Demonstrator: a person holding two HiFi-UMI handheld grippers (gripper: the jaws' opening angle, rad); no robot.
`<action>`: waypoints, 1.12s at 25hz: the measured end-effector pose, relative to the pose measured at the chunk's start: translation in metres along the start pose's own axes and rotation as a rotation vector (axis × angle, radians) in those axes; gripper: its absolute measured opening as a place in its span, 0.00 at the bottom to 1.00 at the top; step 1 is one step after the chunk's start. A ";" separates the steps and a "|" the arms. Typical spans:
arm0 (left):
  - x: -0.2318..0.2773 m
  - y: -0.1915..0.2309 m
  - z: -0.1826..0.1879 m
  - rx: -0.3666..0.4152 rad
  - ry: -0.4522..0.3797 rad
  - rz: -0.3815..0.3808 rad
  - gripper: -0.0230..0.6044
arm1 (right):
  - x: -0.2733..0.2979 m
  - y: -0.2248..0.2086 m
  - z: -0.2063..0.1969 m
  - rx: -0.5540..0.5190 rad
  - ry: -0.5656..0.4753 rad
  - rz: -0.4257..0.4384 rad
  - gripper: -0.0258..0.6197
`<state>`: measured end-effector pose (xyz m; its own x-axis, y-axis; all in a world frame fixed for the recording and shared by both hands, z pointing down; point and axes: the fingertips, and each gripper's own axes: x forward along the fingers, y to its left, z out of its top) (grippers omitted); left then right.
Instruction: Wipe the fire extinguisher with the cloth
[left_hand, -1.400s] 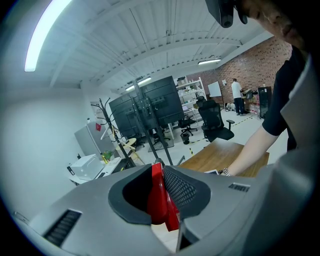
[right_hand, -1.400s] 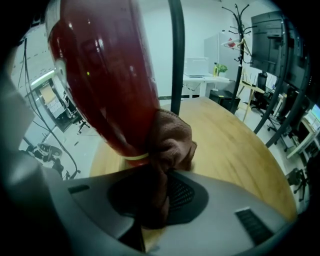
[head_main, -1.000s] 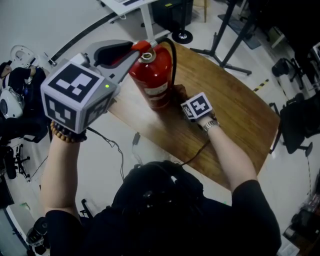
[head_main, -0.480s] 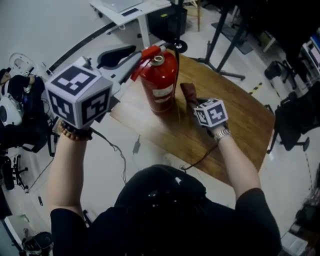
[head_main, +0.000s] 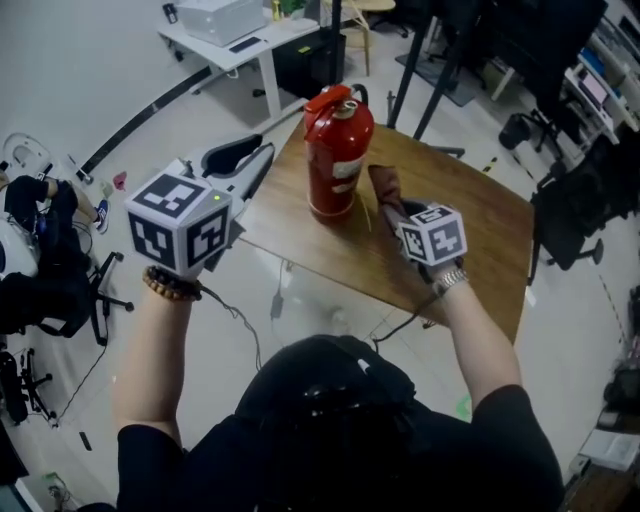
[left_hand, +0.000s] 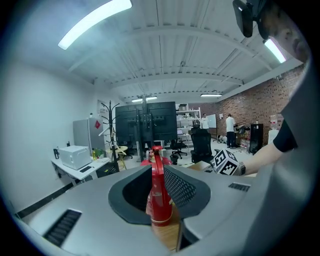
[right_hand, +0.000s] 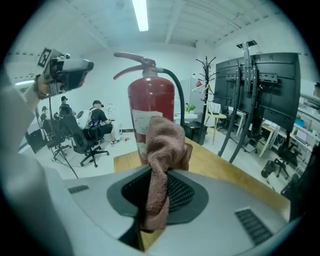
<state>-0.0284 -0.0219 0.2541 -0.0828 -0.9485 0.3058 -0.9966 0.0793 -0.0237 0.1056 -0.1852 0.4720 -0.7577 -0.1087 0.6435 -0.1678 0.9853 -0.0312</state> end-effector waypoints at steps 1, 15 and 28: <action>-0.006 -0.002 -0.006 -0.001 0.000 -0.009 0.15 | -0.005 0.008 -0.001 0.005 -0.006 -0.012 0.18; -0.048 -0.047 -0.069 0.003 0.049 -0.123 0.15 | -0.080 0.106 -0.001 0.058 -0.112 -0.105 0.18; -0.041 -0.119 -0.099 0.018 0.071 -0.022 0.15 | -0.133 0.152 0.013 -0.003 -0.251 0.009 0.18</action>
<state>0.0936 0.0377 0.3388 -0.0609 -0.9257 0.3732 -0.9981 0.0524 -0.0329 0.1725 -0.0223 0.3722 -0.8922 -0.1284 0.4330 -0.1582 0.9868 -0.0335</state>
